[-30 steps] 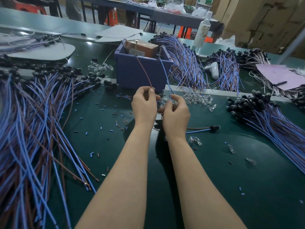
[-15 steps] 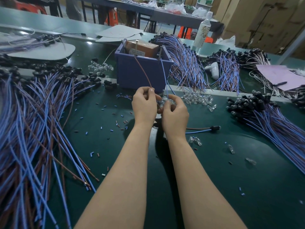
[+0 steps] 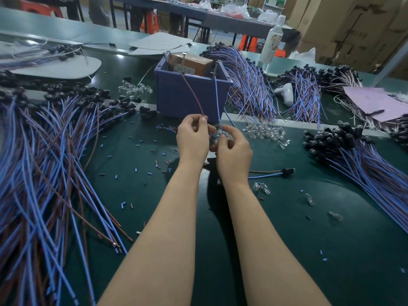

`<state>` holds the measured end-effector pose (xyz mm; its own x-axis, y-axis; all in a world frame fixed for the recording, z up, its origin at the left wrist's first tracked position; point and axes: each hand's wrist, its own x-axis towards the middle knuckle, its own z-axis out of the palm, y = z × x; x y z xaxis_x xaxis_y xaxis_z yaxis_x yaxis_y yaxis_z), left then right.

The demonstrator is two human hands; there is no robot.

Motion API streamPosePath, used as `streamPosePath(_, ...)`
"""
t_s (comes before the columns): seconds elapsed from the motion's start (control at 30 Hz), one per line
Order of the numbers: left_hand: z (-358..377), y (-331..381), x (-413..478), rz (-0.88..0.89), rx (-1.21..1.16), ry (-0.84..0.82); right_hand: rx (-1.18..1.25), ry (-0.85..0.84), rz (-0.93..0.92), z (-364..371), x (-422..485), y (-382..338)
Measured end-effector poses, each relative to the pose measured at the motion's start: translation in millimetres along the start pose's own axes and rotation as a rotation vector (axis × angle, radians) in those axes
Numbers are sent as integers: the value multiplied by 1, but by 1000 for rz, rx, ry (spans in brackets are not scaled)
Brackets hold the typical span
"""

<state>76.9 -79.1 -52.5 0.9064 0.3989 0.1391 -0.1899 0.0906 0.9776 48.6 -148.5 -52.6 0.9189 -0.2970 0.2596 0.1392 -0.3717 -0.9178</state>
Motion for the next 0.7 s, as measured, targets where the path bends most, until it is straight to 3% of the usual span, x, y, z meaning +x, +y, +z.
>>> streamPosePath(0.7,1,3,1,13,15,-27,-16,-16,-2,0,-1,-3)
